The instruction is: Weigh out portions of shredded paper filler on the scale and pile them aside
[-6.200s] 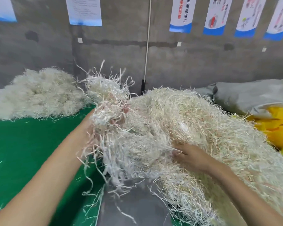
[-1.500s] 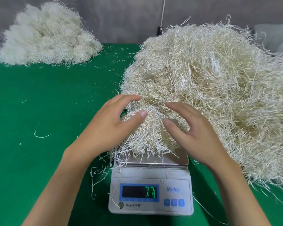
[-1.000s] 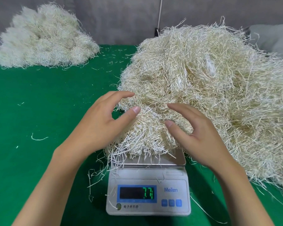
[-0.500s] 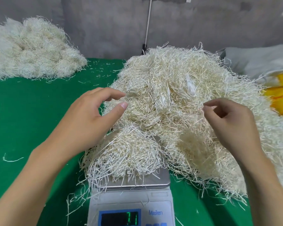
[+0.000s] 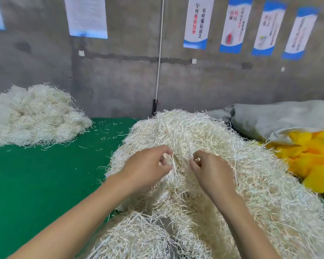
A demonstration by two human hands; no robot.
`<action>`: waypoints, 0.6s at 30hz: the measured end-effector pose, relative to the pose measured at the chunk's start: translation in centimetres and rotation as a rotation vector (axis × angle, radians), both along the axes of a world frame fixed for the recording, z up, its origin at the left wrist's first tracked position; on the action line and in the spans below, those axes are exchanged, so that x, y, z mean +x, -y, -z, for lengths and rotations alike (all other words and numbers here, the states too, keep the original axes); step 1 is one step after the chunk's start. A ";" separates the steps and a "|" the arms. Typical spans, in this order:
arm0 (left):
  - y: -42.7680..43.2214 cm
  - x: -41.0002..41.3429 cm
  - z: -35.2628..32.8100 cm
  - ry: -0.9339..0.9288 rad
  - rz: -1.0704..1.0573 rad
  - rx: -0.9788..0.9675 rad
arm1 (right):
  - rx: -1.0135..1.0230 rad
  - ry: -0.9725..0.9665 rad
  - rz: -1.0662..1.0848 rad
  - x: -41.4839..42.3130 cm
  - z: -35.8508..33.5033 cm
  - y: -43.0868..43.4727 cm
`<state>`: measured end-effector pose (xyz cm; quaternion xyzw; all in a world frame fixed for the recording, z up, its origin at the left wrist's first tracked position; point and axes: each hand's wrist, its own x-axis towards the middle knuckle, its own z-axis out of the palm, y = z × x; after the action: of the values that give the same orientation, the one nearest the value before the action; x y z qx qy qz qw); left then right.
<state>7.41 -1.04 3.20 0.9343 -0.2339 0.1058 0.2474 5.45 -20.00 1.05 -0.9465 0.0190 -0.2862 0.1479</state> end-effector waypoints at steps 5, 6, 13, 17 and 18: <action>1.8 2.4 -0.7 -0.139 -0.067 -0.240 | 0.065 0.102 -0.049 -0.1 0.3 -0.3; 2.0 2.7 -0.6 -0.122 -0.106 -0.215 | 0.087 0.116 -0.055 -0.2 0.3 -0.1; 1.0 5.4 2.2 -0.457 -0.287 -0.220 | 0.141 0.062 0.144 0.0 -2.5 4.1; 1.4 6.5 2.5 -0.452 -0.213 -0.534 | 0.077 0.276 -0.059 -1.9 -3.0 0.8; 1.5 6.6 2.3 -0.416 -0.212 -0.553 | 0.053 0.281 -0.155 -2.0 -3.0 -0.2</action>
<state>14.04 -2.53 0.91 0.8527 -0.0432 -0.0021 0.5207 3.48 -19.81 4.04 -0.8915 -0.0677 -0.4030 0.1955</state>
